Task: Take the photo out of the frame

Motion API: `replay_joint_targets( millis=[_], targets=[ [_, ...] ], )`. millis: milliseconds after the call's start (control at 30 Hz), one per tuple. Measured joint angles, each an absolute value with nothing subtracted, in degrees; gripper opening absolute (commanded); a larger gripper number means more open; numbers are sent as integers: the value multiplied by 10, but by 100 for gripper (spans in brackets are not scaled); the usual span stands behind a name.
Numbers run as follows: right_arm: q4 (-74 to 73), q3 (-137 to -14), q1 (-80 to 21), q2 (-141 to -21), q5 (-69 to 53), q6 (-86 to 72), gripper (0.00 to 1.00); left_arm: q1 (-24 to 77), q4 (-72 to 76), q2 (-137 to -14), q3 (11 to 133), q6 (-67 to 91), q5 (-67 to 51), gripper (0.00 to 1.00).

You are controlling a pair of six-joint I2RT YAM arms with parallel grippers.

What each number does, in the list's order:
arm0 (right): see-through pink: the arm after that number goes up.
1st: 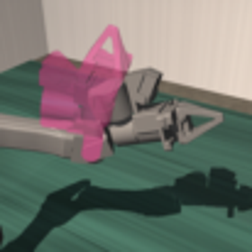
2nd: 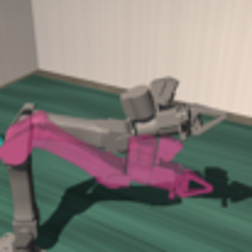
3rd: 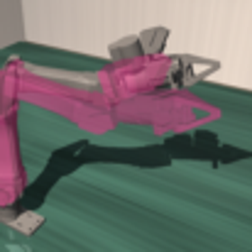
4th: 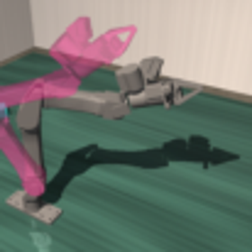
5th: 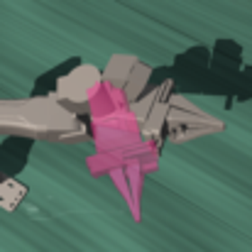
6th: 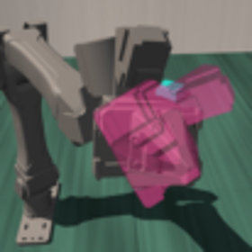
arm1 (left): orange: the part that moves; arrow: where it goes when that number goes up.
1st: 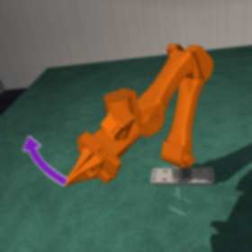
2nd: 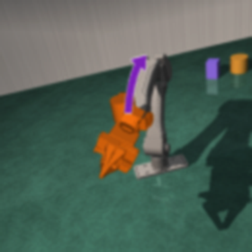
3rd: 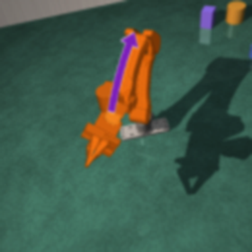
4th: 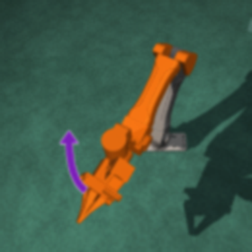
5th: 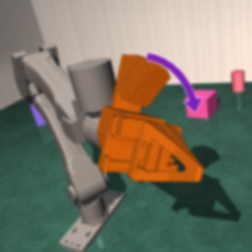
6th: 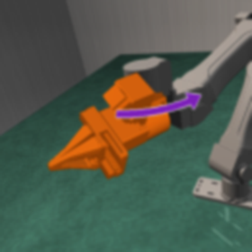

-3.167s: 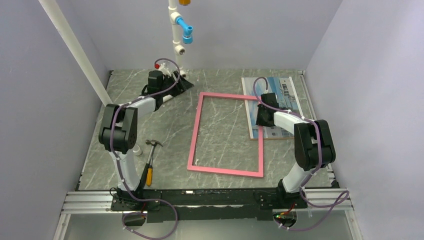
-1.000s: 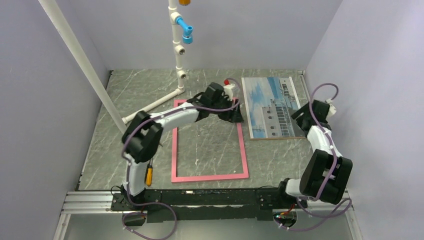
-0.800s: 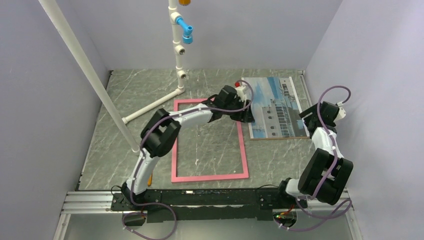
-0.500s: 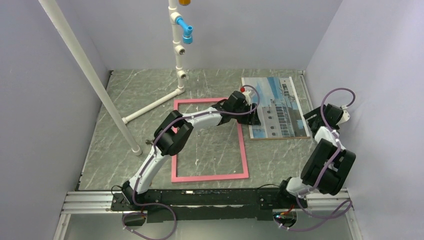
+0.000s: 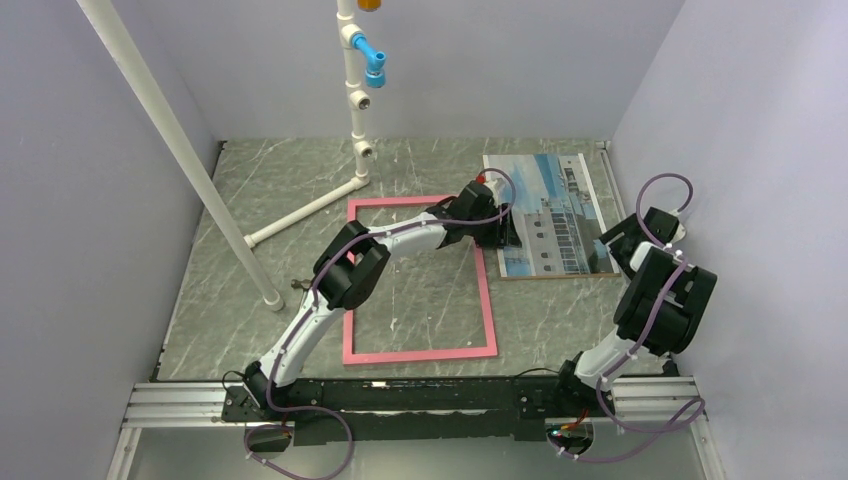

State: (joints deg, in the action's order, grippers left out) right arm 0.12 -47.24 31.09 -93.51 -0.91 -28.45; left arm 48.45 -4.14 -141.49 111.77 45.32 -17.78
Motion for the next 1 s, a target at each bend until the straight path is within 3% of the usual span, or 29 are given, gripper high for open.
replay_joint_targets(
  millis=[267,1000],
  targets=[
    [9,-501,312,-976,-62,-281,78,480,-67,-1430,1146,493,-181,57],
    [0,-500,316,-937,-126,-286,77,475,-81,-1435,1154,518,-182,56]
  ],
)
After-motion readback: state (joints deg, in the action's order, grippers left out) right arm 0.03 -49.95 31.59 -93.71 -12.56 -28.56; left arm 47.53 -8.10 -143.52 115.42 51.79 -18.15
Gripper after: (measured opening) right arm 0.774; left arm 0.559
